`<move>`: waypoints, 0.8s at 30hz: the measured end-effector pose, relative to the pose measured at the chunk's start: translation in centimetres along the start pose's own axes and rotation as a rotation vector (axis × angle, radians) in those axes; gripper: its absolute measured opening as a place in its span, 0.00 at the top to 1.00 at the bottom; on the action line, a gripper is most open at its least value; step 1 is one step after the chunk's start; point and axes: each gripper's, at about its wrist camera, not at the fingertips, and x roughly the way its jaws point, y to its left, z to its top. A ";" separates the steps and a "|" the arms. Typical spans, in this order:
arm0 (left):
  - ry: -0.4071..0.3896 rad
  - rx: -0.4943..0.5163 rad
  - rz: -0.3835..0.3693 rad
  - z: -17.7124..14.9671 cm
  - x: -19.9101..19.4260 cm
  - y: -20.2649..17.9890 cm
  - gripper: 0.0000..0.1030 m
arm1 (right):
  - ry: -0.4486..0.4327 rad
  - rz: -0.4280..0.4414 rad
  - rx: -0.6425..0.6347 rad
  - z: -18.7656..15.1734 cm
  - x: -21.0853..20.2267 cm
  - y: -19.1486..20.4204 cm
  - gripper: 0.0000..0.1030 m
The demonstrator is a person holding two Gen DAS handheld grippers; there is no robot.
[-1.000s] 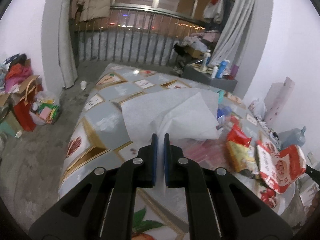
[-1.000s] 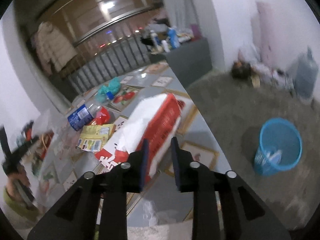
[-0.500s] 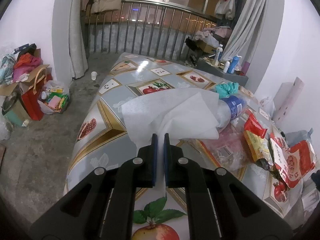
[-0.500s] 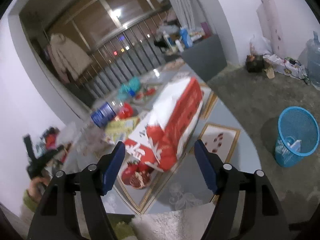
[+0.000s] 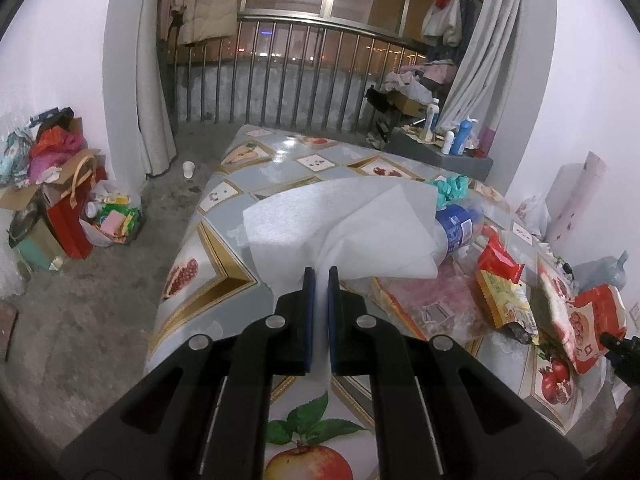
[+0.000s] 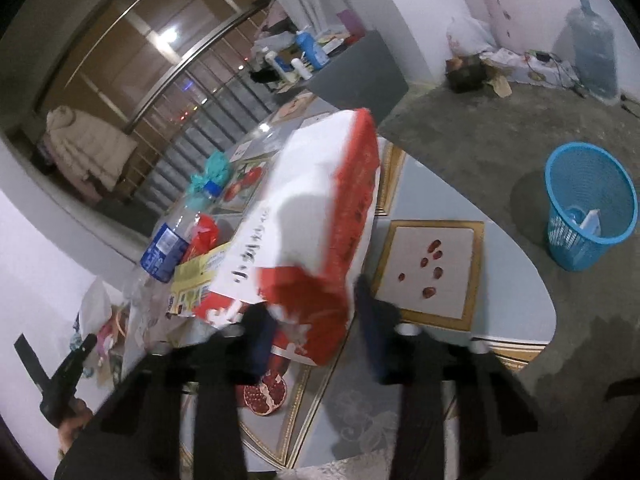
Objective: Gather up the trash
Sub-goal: 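Carry tissue and bag to the blue wastebasket and release both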
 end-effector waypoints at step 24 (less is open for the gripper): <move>-0.116 0.275 -0.425 6.7 -4.4 -20.4 0.96 | -0.466 -0.262 0.043 5.9 -12.4 -8.2 0.76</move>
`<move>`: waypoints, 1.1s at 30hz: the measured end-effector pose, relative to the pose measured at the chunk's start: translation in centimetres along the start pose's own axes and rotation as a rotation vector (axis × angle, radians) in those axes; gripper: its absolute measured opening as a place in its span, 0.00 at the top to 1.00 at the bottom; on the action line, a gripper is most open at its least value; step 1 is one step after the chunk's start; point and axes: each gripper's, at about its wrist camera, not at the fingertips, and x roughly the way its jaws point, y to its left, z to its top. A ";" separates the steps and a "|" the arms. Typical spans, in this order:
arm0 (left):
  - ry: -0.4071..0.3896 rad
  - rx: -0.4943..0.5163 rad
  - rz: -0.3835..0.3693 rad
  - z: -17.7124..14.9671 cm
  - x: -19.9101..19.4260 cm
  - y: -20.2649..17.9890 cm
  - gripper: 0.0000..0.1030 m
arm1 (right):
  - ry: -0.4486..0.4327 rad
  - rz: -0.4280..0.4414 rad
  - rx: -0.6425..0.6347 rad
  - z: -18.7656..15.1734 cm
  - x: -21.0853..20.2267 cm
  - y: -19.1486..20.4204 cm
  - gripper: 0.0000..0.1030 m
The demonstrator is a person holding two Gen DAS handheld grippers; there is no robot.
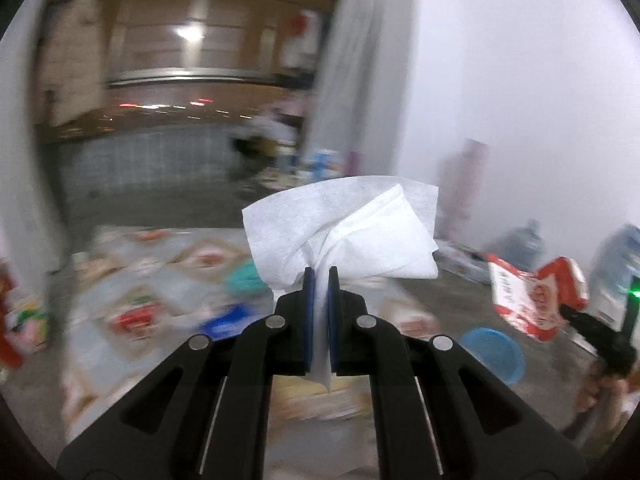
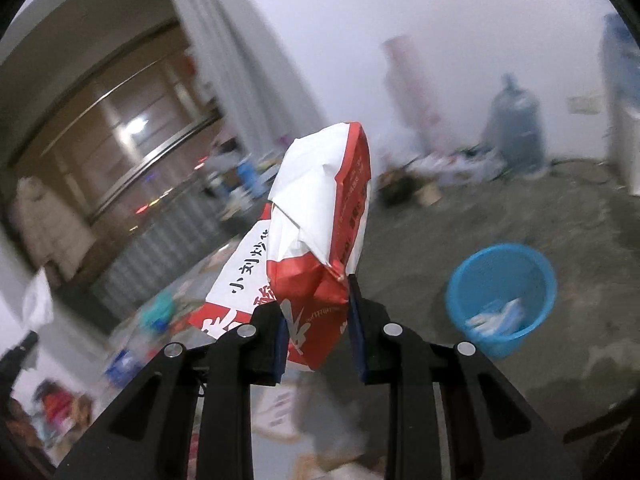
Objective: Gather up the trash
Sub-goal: 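Carry tissue and bag to the blue wastebasket and release both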
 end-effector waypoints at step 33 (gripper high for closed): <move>0.923 0.380 -0.487 -16.6 44.1 -44.7 0.31 | 0.295 -0.333 0.552 -5.1 22.9 -30.9 0.48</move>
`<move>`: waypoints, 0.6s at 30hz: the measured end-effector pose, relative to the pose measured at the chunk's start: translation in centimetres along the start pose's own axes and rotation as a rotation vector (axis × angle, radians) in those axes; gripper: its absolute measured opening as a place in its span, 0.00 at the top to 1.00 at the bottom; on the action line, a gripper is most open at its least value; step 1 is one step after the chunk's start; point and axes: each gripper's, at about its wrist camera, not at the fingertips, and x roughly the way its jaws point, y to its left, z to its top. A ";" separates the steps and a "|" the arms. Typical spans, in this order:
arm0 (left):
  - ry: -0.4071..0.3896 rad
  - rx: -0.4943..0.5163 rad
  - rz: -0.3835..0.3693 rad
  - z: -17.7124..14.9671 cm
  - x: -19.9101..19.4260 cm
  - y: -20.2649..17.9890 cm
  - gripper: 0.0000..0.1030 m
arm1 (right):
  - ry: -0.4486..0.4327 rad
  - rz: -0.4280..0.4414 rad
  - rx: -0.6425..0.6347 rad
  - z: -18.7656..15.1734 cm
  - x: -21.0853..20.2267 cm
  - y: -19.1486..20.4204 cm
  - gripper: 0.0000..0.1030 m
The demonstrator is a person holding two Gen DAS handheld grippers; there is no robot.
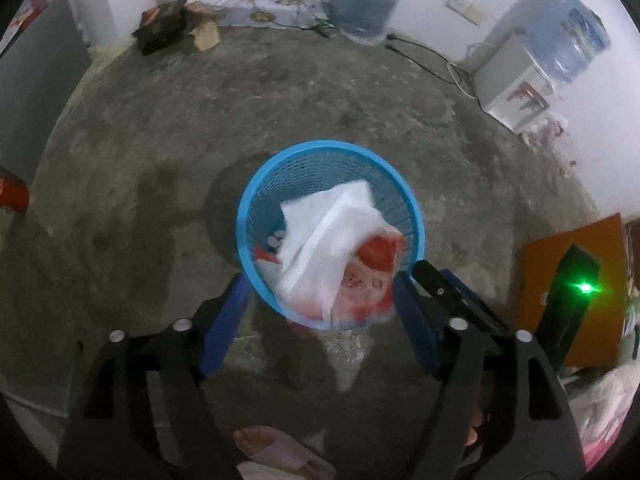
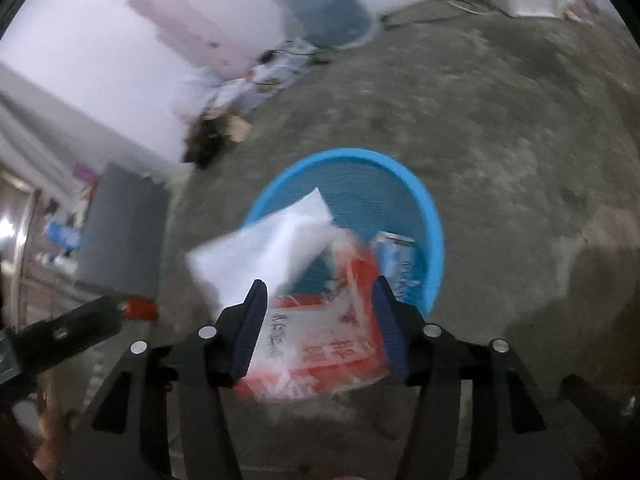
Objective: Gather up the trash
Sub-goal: 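Carry tissue and bag to the blue wastebasket and release both, then move both tools back over the table toward the remaining trash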
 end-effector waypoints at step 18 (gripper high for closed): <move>-0.283 0.017 -0.042 -4.1 -14.9 0.3 0.19 | -0.253 0.039 -0.079 -1.2 -10.9 4.8 0.39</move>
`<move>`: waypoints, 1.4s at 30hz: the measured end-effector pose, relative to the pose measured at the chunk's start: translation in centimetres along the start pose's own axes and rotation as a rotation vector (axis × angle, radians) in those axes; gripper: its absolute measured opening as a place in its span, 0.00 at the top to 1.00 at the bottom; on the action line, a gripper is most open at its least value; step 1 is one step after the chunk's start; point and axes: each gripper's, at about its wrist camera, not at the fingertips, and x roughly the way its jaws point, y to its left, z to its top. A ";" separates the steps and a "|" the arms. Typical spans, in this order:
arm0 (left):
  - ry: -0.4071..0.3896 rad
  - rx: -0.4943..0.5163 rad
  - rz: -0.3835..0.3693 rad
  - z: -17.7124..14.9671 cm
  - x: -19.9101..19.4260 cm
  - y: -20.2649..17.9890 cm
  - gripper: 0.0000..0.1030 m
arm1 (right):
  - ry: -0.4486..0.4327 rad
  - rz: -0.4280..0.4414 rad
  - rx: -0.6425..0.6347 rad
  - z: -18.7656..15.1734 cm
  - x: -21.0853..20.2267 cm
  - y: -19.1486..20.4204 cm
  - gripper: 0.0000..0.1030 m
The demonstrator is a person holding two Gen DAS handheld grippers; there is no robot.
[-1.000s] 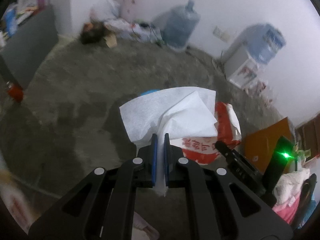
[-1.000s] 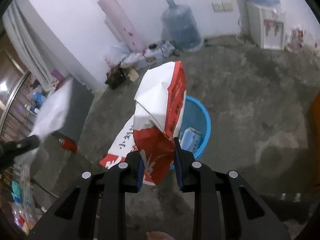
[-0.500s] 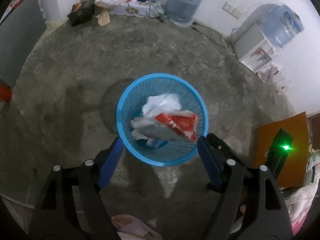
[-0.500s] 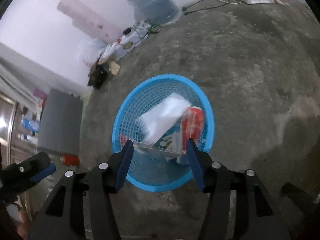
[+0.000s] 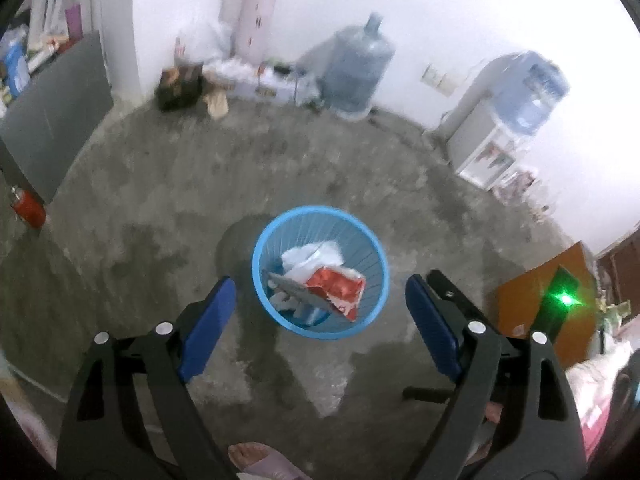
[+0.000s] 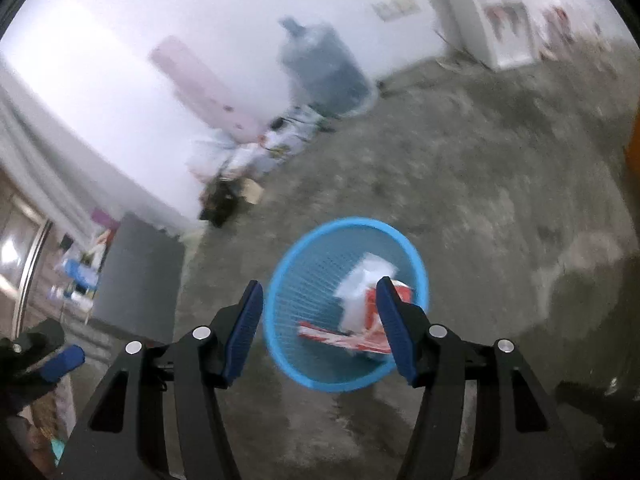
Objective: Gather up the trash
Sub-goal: 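Move both tools back over the table toward the remaining trash, then grasp the yellow snack packet with the right tool while the left tool grasps the red wrapper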
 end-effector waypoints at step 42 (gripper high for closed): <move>-0.551 -0.706 0.520 -41.0 -42.8 18.3 0.09 | 0.209 0.580 -0.961 -23.7 -23.1 29.5 0.07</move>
